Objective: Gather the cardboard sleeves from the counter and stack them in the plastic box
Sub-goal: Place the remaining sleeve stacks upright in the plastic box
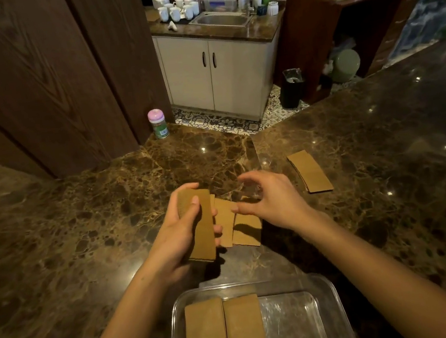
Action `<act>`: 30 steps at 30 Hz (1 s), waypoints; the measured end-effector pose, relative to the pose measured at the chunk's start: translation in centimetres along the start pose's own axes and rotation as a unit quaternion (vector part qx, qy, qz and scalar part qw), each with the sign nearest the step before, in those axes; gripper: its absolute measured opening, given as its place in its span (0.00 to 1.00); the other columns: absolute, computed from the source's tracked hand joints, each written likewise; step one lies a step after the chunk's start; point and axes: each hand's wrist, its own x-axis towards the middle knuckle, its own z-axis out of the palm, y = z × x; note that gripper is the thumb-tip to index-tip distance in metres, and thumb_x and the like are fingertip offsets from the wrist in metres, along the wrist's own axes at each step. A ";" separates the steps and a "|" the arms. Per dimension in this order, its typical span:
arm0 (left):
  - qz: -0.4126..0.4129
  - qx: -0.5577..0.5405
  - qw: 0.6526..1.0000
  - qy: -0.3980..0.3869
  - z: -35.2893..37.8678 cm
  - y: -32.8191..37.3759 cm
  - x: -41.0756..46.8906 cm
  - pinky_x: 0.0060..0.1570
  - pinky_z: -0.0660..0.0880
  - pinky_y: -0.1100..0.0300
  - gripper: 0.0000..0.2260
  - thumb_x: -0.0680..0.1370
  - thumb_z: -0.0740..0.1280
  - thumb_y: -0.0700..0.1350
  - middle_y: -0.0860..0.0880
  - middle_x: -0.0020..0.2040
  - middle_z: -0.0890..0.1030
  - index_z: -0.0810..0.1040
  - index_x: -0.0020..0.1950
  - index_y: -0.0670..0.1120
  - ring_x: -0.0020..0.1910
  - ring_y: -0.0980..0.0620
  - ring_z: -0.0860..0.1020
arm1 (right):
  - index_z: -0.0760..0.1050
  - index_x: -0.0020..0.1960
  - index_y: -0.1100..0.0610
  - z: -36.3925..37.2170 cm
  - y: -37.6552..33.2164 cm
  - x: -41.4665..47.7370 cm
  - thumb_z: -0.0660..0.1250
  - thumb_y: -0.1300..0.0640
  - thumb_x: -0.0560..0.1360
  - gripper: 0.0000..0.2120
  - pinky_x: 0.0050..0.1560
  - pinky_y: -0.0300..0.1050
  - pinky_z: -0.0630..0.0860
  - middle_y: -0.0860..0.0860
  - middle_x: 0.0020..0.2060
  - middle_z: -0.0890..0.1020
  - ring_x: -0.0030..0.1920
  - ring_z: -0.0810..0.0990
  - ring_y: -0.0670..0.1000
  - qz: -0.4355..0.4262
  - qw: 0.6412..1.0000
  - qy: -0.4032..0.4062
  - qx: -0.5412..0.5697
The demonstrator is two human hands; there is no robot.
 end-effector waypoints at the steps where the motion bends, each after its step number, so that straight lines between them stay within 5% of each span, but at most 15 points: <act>1: 0.001 0.001 1.000 0.015 -0.6 -0.1 0.2 0.39 0.78 0.47 0.10 0.84 0.61 0.50 0.37 0.52 0.80 0.75 0.63 0.60 0.41 0.41 0.80 | 0.68 0.79 0.52 0.3 0.8 0.1 0.80 0.38 0.67 0.46 0.74 0.49 0.69 0.50 0.74 0.75 0.73 0.74 0.51 0.026 0.998 -0.046 -0.020; 5: -0.004 0.009 0.998 0.055 -2.3 -0.8 0.7 0.38 0.76 0.49 0.08 0.84 0.60 0.54 0.37 0.52 0.81 0.76 0.60 0.60 0.40 0.41 0.78 | 0.51 0.85 0.55 2.2 3.4 -0.2 0.83 0.35 0.61 0.65 0.81 0.52 0.57 0.54 0.83 0.61 0.82 0.58 0.55 0.053 0.979 -0.179 -0.075; 10: -0.008 0.009 0.998 0.061 -2.6 -1.1 0.6 0.35 0.76 0.52 0.09 0.84 0.60 0.56 0.39 0.50 0.81 0.75 0.62 0.57 0.37 0.43 0.78 | 0.48 0.85 0.52 2.8 4.2 -0.6 0.84 0.36 0.60 0.67 0.78 0.53 0.63 0.53 0.77 0.63 0.78 0.62 0.56 0.059 0.981 -0.166 -0.083; 13: -0.013 0.011 0.998 0.066 -2.5 -1.1 0.5 0.35 0.77 0.51 0.09 0.84 0.61 0.56 0.39 0.49 0.81 0.75 0.61 0.57 0.37 0.43 0.78 | 0.57 0.84 0.53 1.7 4.6 -0.5 0.84 0.42 0.65 0.57 0.75 0.52 0.68 0.54 0.75 0.68 0.76 0.67 0.57 0.096 0.985 -0.130 -0.059; 16: -0.019 0.003 0.997 0.072 -2.2 -1.0 0.3 0.36 0.77 0.51 0.09 0.83 0.61 0.56 0.38 0.50 0.81 0.76 0.61 0.58 0.38 0.42 0.78 | 0.80 0.69 0.51 0.2 4.5 -1.3 0.80 0.51 0.73 0.25 0.62 0.49 0.77 0.50 0.61 0.83 0.63 0.81 0.53 0.068 0.997 -0.033 0.029; 18: -0.025 -0.010 0.998 0.065 -1.6 -1.0 0.1 0.36 0.78 0.50 0.09 0.83 0.62 0.57 0.38 0.50 0.82 0.76 0.60 0.59 0.38 0.42 0.79 | 0.85 0.61 0.50 -0.3 3.5 -2.8 0.76 0.58 0.76 0.14 0.56 0.43 0.78 0.46 0.54 0.83 0.56 0.82 0.47 -0.022 0.991 0.099 0.088; 20: -0.035 -0.034 0.998 0.038 -0.6 -1.2 -0.3 0.36 0.78 0.50 0.09 0.82 0.62 0.57 0.38 0.50 0.83 0.77 0.61 0.60 0.38 0.42 0.80 | 0.85 0.62 0.55 0.0 2.1 -4.5 0.74 0.65 0.76 0.16 0.59 0.41 0.78 0.50 0.57 0.83 0.58 0.80 0.48 -0.149 0.964 0.194 0.105; 23: -0.029 -0.065 0.997 -0.019 1.3 -1.5 -1.2 0.34 0.79 0.51 0.12 0.80 0.64 0.55 0.42 0.50 0.84 0.77 0.63 0.58 0.40 0.44 0.82 | 0.84 0.63 0.59 1.2 0.0 -6.7 0.69 0.62 0.76 0.17 0.64 0.45 0.76 0.59 0.60 0.82 0.61 0.78 0.55 -0.278 0.936 0.210 0.052; 27: 0.036 -0.082 0.995 -0.034 2.9 -1.5 -2.1 0.43 0.82 0.54 0.17 0.78 0.68 0.43 0.44 0.54 0.85 0.75 0.66 0.54 0.49 0.46 0.84 | 0.82 0.68 0.59 2.3 -0.9 -8.0 0.71 0.52 0.79 0.20 0.74 0.58 0.70 0.61 0.72 0.76 0.75 0.72 0.60 -0.298 0.942 0.153 0.017; 30: 0.063 -0.040 0.997 -0.019 2.6 -1.4 -2.1 0.45 0.81 0.54 0.24 0.75 0.73 0.36 0.42 0.57 0.83 0.75 0.67 0.54 0.52 0.45 0.83 | 0.83 0.66 0.56 1.9 -1.2 -8.1 0.69 0.46 0.80 0.20 0.76 0.60 0.69 0.56 0.75 0.74 0.78 0.69 0.55 -0.260 0.954 0.121 0.083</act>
